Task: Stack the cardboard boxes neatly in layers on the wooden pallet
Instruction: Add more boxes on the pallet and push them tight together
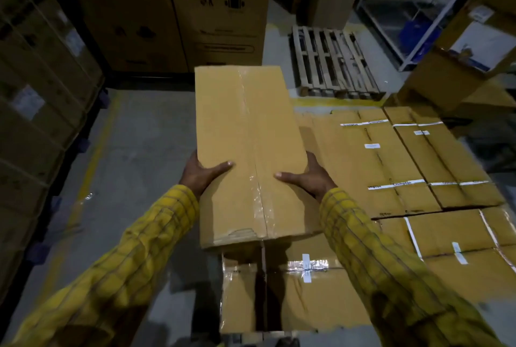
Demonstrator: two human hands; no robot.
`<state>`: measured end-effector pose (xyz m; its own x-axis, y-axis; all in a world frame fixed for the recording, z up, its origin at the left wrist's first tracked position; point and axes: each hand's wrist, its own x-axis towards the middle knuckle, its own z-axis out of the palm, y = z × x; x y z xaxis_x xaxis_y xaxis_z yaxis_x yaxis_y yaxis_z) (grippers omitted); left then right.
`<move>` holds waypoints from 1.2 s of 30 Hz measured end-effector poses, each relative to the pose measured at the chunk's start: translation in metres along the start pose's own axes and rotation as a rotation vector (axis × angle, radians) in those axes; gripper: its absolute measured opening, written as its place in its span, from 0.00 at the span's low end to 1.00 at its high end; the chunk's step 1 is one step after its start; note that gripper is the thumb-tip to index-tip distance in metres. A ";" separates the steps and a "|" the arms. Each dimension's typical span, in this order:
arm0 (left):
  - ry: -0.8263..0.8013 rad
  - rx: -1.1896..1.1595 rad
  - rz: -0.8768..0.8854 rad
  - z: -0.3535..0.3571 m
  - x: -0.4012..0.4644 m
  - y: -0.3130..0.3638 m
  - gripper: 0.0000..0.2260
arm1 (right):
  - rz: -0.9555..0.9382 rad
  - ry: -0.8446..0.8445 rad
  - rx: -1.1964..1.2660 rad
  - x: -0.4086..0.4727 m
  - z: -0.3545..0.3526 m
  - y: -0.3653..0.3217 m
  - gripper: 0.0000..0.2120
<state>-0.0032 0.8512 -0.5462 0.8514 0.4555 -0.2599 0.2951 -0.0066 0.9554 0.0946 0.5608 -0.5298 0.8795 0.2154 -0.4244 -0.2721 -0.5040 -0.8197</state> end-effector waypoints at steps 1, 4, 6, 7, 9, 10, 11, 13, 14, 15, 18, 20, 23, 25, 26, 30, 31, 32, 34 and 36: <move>0.003 0.006 0.019 0.002 0.011 0.006 0.35 | -0.013 0.003 0.013 0.010 -0.003 -0.006 0.60; 0.030 0.019 0.070 0.010 0.048 0.015 0.37 | -0.071 0.008 0.032 0.047 -0.011 -0.022 0.59; 0.050 0.009 0.093 0.014 0.072 0.018 0.38 | -0.099 0.017 0.038 0.075 -0.012 -0.027 0.60; 0.052 0.005 0.100 0.017 0.082 0.019 0.39 | -0.107 0.021 0.041 0.090 -0.011 -0.027 0.60; 0.054 -0.002 0.099 0.023 0.105 0.014 0.39 | -0.108 0.031 0.047 0.117 -0.006 -0.026 0.60; 0.049 -0.011 0.096 0.027 0.117 0.008 0.39 | -0.101 0.038 0.048 0.131 -0.003 -0.022 0.59; 0.045 -0.014 0.092 0.031 0.127 0.002 0.39 | -0.095 0.048 0.051 0.142 0.000 -0.018 0.58; 0.031 -0.017 0.083 0.040 0.152 -0.018 0.38 | -0.074 0.063 0.053 0.164 0.008 -0.004 0.56; 0.020 -0.018 0.073 0.044 0.163 -0.031 0.38 | -0.063 0.070 0.052 0.174 0.013 0.006 0.56; 0.005 -0.021 0.061 0.047 0.172 -0.044 0.37 | -0.055 0.074 0.050 0.183 0.018 0.015 0.55; -0.036 -0.031 -0.007 0.055 0.192 -0.088 0.39 | -0.038 0.110 0.046 0.198 0.031 0.048 0.53; -0.056 -0.008 -0.030 0.060 0.198 -0.113 0.41 | -0.021 0.141 0.047 0.202 0.039 0.069 0.52; -0.068 0.011 -0.049 0.070 0.202 -0.144 0.42 | -0.007 0.170 0.040 0.206 0.049 0.100 0.47; -0.072 0.011 -0.061 0.076 0.200 -0.163 0.42 | 0.011 0.187 0.013 0.208 0.057 0.119 0.48; -0.072 0.008 -0.068 0.078 0.199 -0.172 0.42 | 0.017 0.198 -0.014 0.209 0.060 0.128 0.51; -0.066 0.005 -0.077 0.085 0.189 -0.204 0.42 | 0.020 0.230 -0.123 0.212 0.072 0.159 0.56; -0.067 0.007 -0.074 0.087 0.187 -0.208 0.42 | 0.019 0.242 -0.154 0.212 0.074 0.166 0.57; -0.066 0.006 -0.076 0.089 0.187 -0.213 0.43 | 0.022 0.258 -0.191 0.214 0.077 0.173 0.57; -0.068 0.009 -0.086 0.092 0.187 -0.221 0.44 | 0.029 0.286 -0.288 0.218 0.082 0.183 0.59; -0.063 0.009 -0.105 0.094 0.189 -0.229 0.44 | 0.041 0.312 -0.434 0.224 0.089 0.186 0.61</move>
<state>0.1304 0.8554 -0.8276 0.8412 0.3973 -0.3669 0.3878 0.0296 0.9213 0.2060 0.5897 -0.8111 0.9637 -0.0371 -0.2643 -0.1803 -0.8207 -0.5421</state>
